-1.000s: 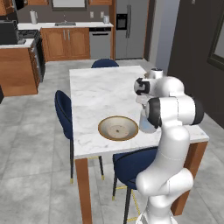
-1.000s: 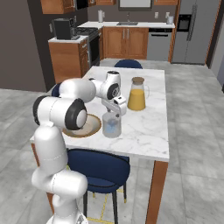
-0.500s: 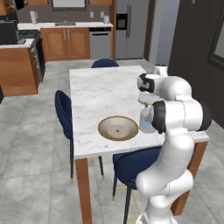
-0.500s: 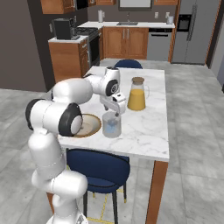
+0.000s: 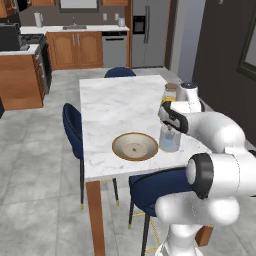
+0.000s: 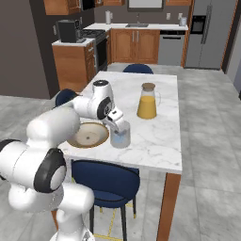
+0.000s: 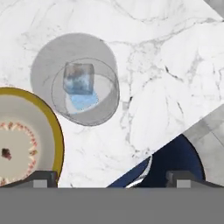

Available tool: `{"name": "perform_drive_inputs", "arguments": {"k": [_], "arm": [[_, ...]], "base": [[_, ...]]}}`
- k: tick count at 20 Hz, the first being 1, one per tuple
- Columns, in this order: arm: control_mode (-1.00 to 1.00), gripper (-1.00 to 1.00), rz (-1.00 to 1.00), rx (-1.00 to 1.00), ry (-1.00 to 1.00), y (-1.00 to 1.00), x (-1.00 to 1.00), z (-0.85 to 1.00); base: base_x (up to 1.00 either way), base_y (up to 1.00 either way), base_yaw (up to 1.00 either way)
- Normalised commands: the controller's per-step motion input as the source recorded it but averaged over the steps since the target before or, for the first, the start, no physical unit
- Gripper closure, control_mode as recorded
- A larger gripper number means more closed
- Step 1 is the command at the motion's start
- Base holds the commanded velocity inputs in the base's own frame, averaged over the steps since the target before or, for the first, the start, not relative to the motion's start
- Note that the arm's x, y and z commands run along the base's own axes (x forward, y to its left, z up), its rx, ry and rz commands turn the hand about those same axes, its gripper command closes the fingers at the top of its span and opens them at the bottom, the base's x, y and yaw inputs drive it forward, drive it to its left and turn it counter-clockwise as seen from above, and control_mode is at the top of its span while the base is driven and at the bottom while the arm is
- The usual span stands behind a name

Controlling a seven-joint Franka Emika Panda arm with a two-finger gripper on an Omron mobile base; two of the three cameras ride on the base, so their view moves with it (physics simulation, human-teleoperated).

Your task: There are two ice cubes in the ice bowl. Place both ice cubes in the glass cup.

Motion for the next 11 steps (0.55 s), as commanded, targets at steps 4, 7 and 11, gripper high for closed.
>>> {"name": "perform_drive_inputs", "arguments": {"k": [4, 7, 11], "arm": [[-1.0, -1.0, 0.14, -0.19, -0.63, 0.22, -1.0, 0.03], [-1.0, -1.0, 0.14, -0.17, -0.59, 0.32, -1.0, 0.32], [-1.0, -1.0, 0.13, -0.15, -0.52, 0.41, -1.0, 0.55]], "base": [[0.0, 0.0, 0.0], [0.0, 0.0, 0.0], [0.0, 0.0, 0.0]]}}
